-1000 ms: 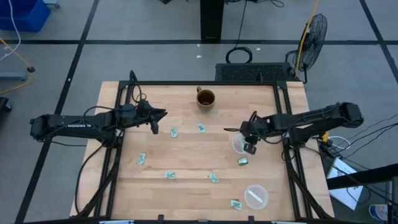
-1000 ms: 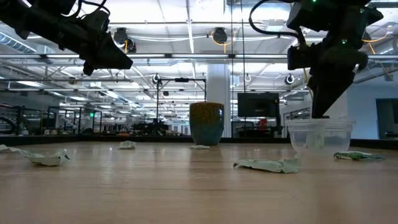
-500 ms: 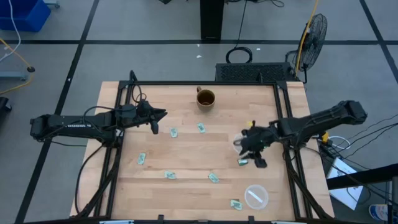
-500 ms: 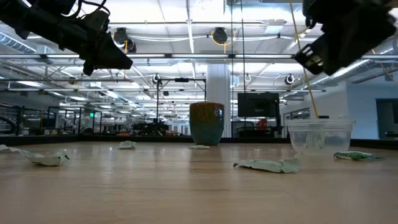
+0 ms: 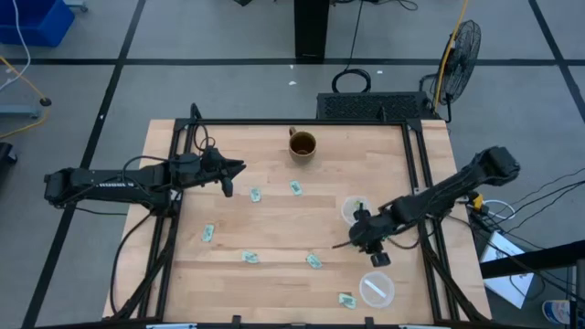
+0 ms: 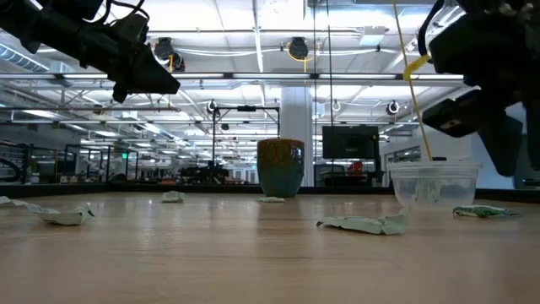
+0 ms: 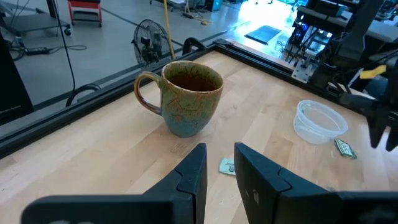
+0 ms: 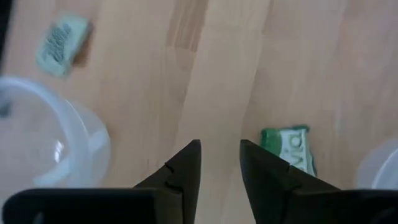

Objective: Pick and place items into bin
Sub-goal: Put the truvia packet into the bottom transparent bin

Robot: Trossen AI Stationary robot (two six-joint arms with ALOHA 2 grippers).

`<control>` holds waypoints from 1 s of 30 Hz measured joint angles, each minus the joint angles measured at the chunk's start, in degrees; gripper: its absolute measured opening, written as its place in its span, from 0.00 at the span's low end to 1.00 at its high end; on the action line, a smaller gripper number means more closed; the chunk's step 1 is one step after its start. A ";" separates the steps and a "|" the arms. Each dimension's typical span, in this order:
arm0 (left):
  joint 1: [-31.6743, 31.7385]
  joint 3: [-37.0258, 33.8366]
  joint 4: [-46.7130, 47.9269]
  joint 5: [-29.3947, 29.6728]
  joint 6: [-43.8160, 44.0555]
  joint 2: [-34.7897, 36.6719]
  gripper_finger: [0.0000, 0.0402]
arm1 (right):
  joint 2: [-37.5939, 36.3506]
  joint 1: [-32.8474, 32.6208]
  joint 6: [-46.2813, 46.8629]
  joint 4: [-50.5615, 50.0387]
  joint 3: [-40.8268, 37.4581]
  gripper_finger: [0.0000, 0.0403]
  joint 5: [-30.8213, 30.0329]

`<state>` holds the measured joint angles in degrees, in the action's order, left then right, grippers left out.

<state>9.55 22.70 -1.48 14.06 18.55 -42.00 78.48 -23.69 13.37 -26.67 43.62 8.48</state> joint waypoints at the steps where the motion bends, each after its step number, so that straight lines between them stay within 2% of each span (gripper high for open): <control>1: 0.01 0.00 -0.01 0.00 0.00 -0.02 0.21 | 0.84 -0.36 -0.76 -0.48 0.60 0.28 -0.59; 10: -0.01 0.00 0.01 0.00 -0.01 0.00 0.21 | 3.86 -1.94 -8.73 -1.26 1.77 0.36 -11.54; 19: 0.01 0.00 0.01 -0.02 -0.06 -0.01 0.21 | 8.71 -1.92 -10.22 -1.16 1.74 0.35 -11.66; 24: -0.01 0.00 0.01 -0.02 -0.59 -0.02 0.21 | 9.44 -1.91 -10.46 -1.40 1.74 0.33 -13.63; 30: 0.01 0.00 0.03 -0.02 -0.59 -0.01 0.21 | 9.40 -1.83 -11.07 -1.38 1.74 0.24 -14.44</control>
<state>9.56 22.70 -1.45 14.04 17.96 -42.01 87.88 -25.52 2.31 -28.06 45.36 -5.96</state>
